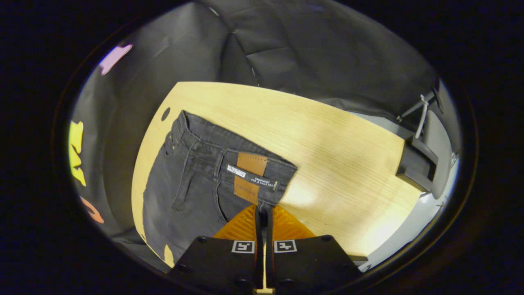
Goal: Grasp the waist and the cuffs of the jeans and fold them to make the two legs overlap; first hold the waist and fold one-third of the jeans toward the cuffs, then hold the cuffs and fold the remaining one-third in the same direction to finish folding.
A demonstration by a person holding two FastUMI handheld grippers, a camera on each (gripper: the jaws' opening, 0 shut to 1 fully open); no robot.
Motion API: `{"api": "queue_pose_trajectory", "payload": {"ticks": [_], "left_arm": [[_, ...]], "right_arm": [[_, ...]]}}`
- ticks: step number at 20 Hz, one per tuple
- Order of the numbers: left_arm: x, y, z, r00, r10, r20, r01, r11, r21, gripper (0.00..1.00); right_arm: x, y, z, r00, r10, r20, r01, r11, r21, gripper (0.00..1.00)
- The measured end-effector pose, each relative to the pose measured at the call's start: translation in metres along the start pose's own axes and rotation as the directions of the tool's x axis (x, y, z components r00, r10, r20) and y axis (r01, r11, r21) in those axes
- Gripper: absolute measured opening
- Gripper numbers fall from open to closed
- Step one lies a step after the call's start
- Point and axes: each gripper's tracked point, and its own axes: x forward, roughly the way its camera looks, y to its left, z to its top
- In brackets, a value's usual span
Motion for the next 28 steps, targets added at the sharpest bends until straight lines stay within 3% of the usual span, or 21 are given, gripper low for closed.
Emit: {"api": "queue_pose_trajectory", "payload": {"ticks": [5,11,17,22,28], "left_arm": [[-0.003,-0.005,-0.002,1.0,0.031,-0.003,-0.031,0.999,0.006,0.04],[-0.03,-0.079,0.002,0.995,-0.098,-0.018,0.097,0.994,-0.051,0.03],[-0.039,-0.166,0.016,0.982,-0.187,-0.02,0.184,0.975,-0.122,0.03],[-0.008,-0.229,0.028,0.979,-0.203,-0.035,0.194,0.968,-0.161,0.03],[0.055,-0.285,0.025,0.984,-0.165,-0.069,0.156,0.98,-0.121,0.03]], "right_arm": [[-0.023,0.023,0.012,0.995,0.084,0.057,-0.079,0.994,-0.08,0.03],[-0.055,0.08,0.026,0.974,0.219,0.063,-0.213,0.973,-0.086,0.02],[-0.083,0.146,0.058,0.927,0.363,0.089,-0.358,0.931,-0.07,0.03],[-0.074,0.187,0.082,0.898,0.429,0.093,-0.431,0.902,-0.002,0.02],[-0.032,0.231,0.105,0.895,0.432,0.112,-0.436,0.9,0.018,0.02]]}}
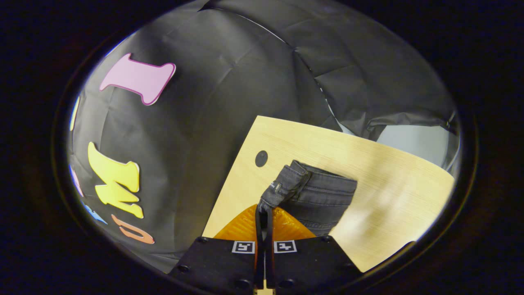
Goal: Grasp the waist and the cuffs of the jeans and fold them to make the two legs overlap; first hold the waist and fold one-third of the jeans toward the cuffs, then hold the cuffs and fold the remaining one-third in the same direction to finish folding.
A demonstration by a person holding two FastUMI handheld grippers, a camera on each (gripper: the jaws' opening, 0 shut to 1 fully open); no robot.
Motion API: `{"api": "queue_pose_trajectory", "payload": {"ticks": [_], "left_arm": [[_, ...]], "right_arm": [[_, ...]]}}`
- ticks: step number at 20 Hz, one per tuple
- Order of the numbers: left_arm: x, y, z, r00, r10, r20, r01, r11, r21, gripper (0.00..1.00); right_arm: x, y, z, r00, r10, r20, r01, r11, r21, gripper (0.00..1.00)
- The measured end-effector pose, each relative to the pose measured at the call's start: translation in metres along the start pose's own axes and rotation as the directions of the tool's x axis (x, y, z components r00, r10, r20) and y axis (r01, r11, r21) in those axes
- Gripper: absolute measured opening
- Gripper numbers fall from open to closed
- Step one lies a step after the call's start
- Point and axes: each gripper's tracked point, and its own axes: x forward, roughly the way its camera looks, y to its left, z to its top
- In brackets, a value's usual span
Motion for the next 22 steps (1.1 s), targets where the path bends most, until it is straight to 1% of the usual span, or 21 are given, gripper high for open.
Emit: {"api": "queue_pose_trajectory", "payload": {"ticks": [1,3,4,5,6,7,9,10,11,13,15,17,19,20,21,22], "left_arm": [[0.013,-0.006,-0.001,1.0,0.011,-0.002,-0.011,1.0,0.011,0.03],[0.036,-0.019,-0.003,1.0,0.026,-0.005,-0.026,0.999,0.034,0.03],[0.046,-0.027,-0.003,1.0,0.025,-0.003,-0.025,0.998,0.049,0.03],[0.058,-0.033,-0.003,1.0,0.026,-0.005,-0.026,0.998,0.064,0.03],[0.068,-0.038,-0.003,0.999,0.037,-0.008,-0.036,0.996,0.081,0.03],[0.079,-0.041,-0.006,0.999,0.042,-0.016,-0.04,0.995,0.096,0.03],[0.103,-0.043,-0.002,0.998,0.061,-0.017,-0.058,0.992,0.112,0.03],[0.112,-0.042,-0.002,0.997,0.073,-0.014,-0.071,0.991,0.116,0.04],[0.12,-0.04,-0.004,0.997,0.082,-0.013,-0.08,0.99,0.12,0.04],[0.133,-0.035,-0.008,0.995,0.099,-0.003,-0.097,0.986,0.132,0.04],[0.138,-0.032,-0.007,0.994,0.107,0.006,-0.106,0.983,0.153,0.04],[0.143,-0.031,-0.006,0.994,0.112,0.01,-0.112,0.978,0.179,0.04],[0.145,-0.029,-0.007,0.994,0.11,0.019,-0.112,0.969,0.218,0.03],[0.145,-0.031,-0.006,0.994,0.101,0.031,-0.105,0.963,0.247,0.03],[0.141,-0.035,-0.003,0.994,0.088,0.06,-0.101,0.953,0.285,0.06],[0.149,-0.046,-0.009,0.999,0.03,0.039,-0.041,0.948,0.315,0.37]], "right_arm": [[0.01,0.001,0.002,1.0,-0.004,-0.002,0.004,1.0,0.005,0.0],[0.031,0.006,0.006,1.0,-0.007,0.004,0.007,1.0,0.013,0.0],[0.042,0.007,0.008,1.0,-0.008,0.006,0.008,1.0,0.01,0.02],[0.054,0.006,0.009,1.0,-0.016,0.005,0.015,1.0,0.01,0.0],[0.065,0.007,0.01,1.0,-0.021,0.002,0.021,1.0,0.012,0.0],[0.074,0.006,0.011,1.0,-0.029,0.003,0.029,1.0,0.012,0.02],[0.095,0.005,0.009,0.999,-0.046,0.0,0.046,0.999,-0.005,0.0],[0.105,0.001,0.007,0.998,-0.061,0.0,0.061,0.998,-0.019,0.02],[0.114,-0.001,0.006,0.997,-0.073,0.009,0.073,0.997,-0.023,0.02],[0.116,-0.003,0.005,0.996,-0.082,0.019,0.083,0.996,-0.024,0.02],[0.128,-0.011,0.005,0.994,-0.104,0.023,0.104,0.994,-0.037,0.02],[0.134,-0.013,0.003,0.992,-0.122,0.031,0.123,0.99,-0.064,0.02],[0.135,-0.013,0.002,0.99,-0.134,0.041,0.137,0.986,-0.091,0.02],[0.135,-0.01,0.001,0.99,-0.131,0.046,0.135,0.987,-0.092,0.0],[0.134,-0.004,0.0,0.993,-0.107,0.042,0.111,0.99,-0.088,0.02],[0.135,0.001,-0.003,0.995,-0.09,0.04,0.093,0.992,-0.087,0.1]]}}
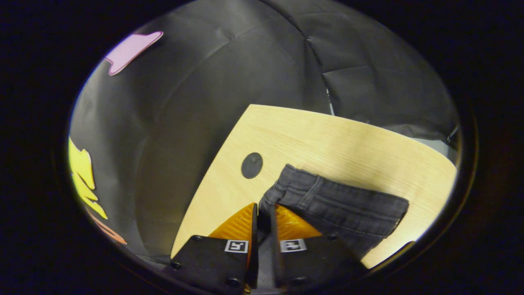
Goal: Grasp the waist and the cuffs of the jeans and fold them to make the two legs overlap; first hold the waist and fold one-third of the jeans toward the cuffs, then hold the cuffs and fold the remaining one-third in the same direction to finish folding.
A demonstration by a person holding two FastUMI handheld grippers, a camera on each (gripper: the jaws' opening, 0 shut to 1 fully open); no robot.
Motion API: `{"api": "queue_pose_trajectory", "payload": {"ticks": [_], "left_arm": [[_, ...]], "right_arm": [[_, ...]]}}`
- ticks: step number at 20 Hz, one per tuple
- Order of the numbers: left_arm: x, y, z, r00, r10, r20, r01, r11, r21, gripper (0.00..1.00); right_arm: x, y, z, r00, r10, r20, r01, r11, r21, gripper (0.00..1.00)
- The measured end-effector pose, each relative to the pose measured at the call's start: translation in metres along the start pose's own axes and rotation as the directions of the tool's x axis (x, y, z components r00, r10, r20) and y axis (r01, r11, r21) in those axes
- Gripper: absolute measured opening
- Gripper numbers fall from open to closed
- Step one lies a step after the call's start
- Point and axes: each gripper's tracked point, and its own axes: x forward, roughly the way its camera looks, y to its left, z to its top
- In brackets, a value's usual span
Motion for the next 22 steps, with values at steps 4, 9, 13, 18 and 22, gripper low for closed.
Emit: {"api": "queue_pose_trajectory", "payload": {"ticks": [4,9,13,18,22], "left_arm": [[-0.023,-0.022,0.03,0.984,-0.071,0.165,0.03,0.972,0.234,0.99],[-0.057,-0.058,0.04,0.958,-0.178,0.224,0.055,0.882,0.468,0.99],[-0.081,-0.089,0.039,0.923,-0.3,0.24,0.078,0.757,0.649,0.99],[-0.11,-0.126,0.008,0.873,-0.464,0.148,0.176,0.583,0.793,0.99],[-0.145,-0.133,-0.016,0.833,-0.54,0.118,0.226,0.527,0.819,0.99]], "right_arm": [[-0.013,0.011,0.002,0.999,0.026,0.032,-0.024,0.998,-0.058,0.98],[-0.053,0.041,0.002,0.992,0.105,0.071,-0.093,0.983,-0.157,0.98],[-0.097,0.04,0.009,0.982,0.138,0.126,-0.103,0.962,-0.254,0.98],[-0.128,-0.012,0.006,0.989,0.073,0.129,-0.04,0.97,-0.241,0.98],[-0.121,-0.068,0.007,0.998,-0.004,0.063,0.005,1.0,-0.02,0.98]]}}
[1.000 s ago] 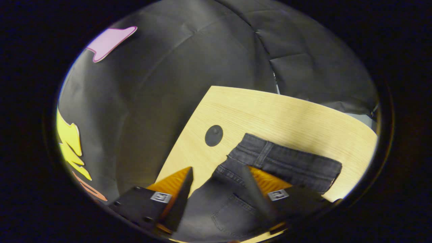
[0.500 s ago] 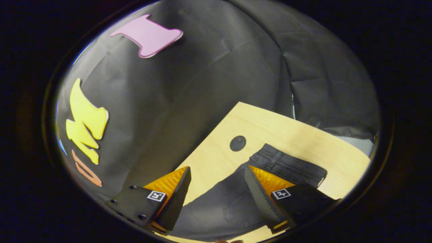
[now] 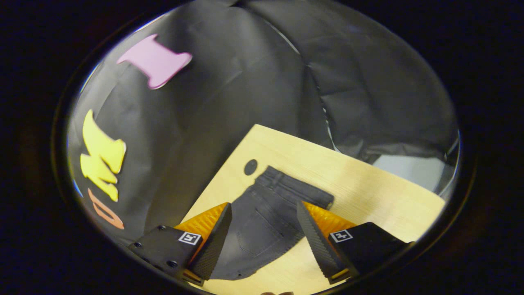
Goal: Grasp the waist and the cuffs of the jeans and fold them to make the two legs overlap; first hold the waist and fold one-third of the jeans toward the cuffs, then hold the cuffs and fold the remaining one-third in the same direction to finish folding.
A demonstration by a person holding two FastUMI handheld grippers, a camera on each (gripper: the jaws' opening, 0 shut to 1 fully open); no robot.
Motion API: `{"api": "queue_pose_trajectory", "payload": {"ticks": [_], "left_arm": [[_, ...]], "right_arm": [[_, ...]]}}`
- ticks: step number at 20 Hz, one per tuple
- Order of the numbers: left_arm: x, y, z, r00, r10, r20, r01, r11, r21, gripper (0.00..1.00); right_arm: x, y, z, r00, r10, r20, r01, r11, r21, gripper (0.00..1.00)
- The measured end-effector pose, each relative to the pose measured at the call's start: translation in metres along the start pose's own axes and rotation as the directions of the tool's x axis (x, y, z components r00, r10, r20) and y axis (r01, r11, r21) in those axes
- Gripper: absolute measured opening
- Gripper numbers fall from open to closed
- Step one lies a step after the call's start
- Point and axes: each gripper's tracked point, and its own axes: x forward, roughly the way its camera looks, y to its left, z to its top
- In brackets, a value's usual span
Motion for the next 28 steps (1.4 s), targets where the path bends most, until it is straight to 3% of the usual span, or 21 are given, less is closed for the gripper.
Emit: {"api": "queue_pose_trajectory", "payload": {"ticks": [2,8,14,17,18,19,20,23,24,25,27,28], "left_arm": [[-0.025,-0.014,0.007,1.0,-0.011,0.023,0.01,0.999,0.048,0.99],[-0.078,-0.052,0.018,0.993,-0.065,0.097,0.047,0.983,0.175,0.99],[-0.114,-0.098,0.044,0.962,-0.171,0.21,0.099,0.943,0.317,0.98],[-0.121,-0.112,0.057,0.951,-0.195,0.238,0.11,0.937,0.33,0.98],[-0.122,-0.113,0.059,0.951,-0.197,0.237,0.113,0.939,0.325,0.94],[-0.122,-0.113,0.059,0.952,-0.197,0.234,0.116,0.94,0.32,1.0],[-0.122,-0.112,0.058,0.953,-0.194,0.231,0.115,0.942,0.315,0.98],[-0.121,-0.107,0.055,0.958,-0.184,0.22,0.114,0.948,0.296,0.98],[-0.121,-0.106,0.055,0.959,-0.18,0.217,0.113,0.95,0.29,0.98],[-0.121,-0.104,0.056,0.96,-0.177,0.216,0.112,0.953,0.281,0.98],[-0.122,-0.101,0.059,0.96,-0.172,0.22,0.11,0.958,0.266,0.98],[-0.122,-0.1,0.06,0.96,-0.17,0.221,0.11,0.959,0.262,0.98]], "right_arm": [[0.005,-0.027,0.0,0.999,-0.04,-0.03,0.042,0.997,0.067,0.98],[0.026,-0.06,-0.01,0.995,-0.05,-0.084,0.069,0.97,0.235,0.98],[0.03,-0.057,-0.017,0.994,0.02,-0.109,0.012,0.957,0.29,0.98],[0.035,-0.053,-0.019,0.992,0.076,-0.099,-0.042,0.95,0.309,0.98],[0.037,-0.052,-0.023,0.991,0.096,-0.098,-0.061,0.949,0.308,0.98],[0.039,-0.053,-0.021,0.99,0.108,-0.086,-0.077,0.951,0.3,0.96],[0.042,-0.055,-0.022,0.99,0.112,-0.083,-0.083,0.952,0.295,0.94],[0.053,-0.061,-0.028,0.99,0.116,-0.084,-0.08,0.933,0.35,0.4],[0.05,-0.062,-0.028,0.989,0.12,-0.085,-0.08,0.924,0.375,0.37],[0.053,-0.066,-0.029,0.988,0.131,-0.085,-0.09,0.922,0.376,0.25],[0.051,-0.067,-0.027,0.989,0.124,-0.083,-0.087,0.932,0.353,0.21],[0.052,-0.064,-0.028,0.991,0.102,-0.089,-0.067,0.94,0.336,0.12]]}}
